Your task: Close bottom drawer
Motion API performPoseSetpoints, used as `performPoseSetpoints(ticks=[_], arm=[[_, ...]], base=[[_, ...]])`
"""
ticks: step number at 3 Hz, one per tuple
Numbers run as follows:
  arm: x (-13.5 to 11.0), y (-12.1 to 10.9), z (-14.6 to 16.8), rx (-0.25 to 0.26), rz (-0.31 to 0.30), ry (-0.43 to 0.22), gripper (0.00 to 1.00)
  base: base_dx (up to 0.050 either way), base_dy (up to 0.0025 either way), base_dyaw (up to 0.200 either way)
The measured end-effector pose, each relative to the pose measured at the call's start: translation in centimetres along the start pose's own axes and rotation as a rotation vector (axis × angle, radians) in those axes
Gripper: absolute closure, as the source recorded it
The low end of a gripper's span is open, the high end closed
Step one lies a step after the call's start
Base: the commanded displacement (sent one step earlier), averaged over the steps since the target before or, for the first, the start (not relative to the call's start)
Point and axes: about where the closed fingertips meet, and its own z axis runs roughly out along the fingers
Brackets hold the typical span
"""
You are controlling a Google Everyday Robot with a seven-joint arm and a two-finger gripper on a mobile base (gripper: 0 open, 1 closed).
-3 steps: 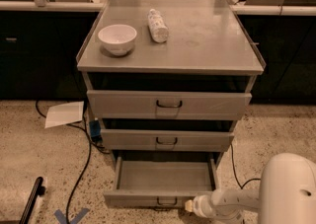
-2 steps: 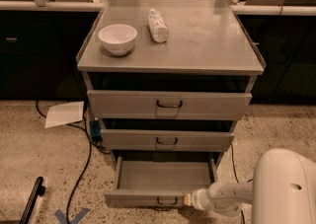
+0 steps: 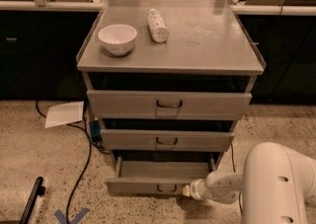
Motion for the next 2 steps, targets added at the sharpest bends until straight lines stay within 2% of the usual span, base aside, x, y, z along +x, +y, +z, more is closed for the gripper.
performPoseSetpoints(ticks=[1, 2], arm=[[0.0, 0.0, 0.0, 0.000, 0.000, 0.000, 1.00], [0.6, -1.1, -0.2, -0.019, 0.017, -0.007, 1.00]], base=[[0.000, 0.00000, 0.000], [0.000, 0.00000, 0.000]])
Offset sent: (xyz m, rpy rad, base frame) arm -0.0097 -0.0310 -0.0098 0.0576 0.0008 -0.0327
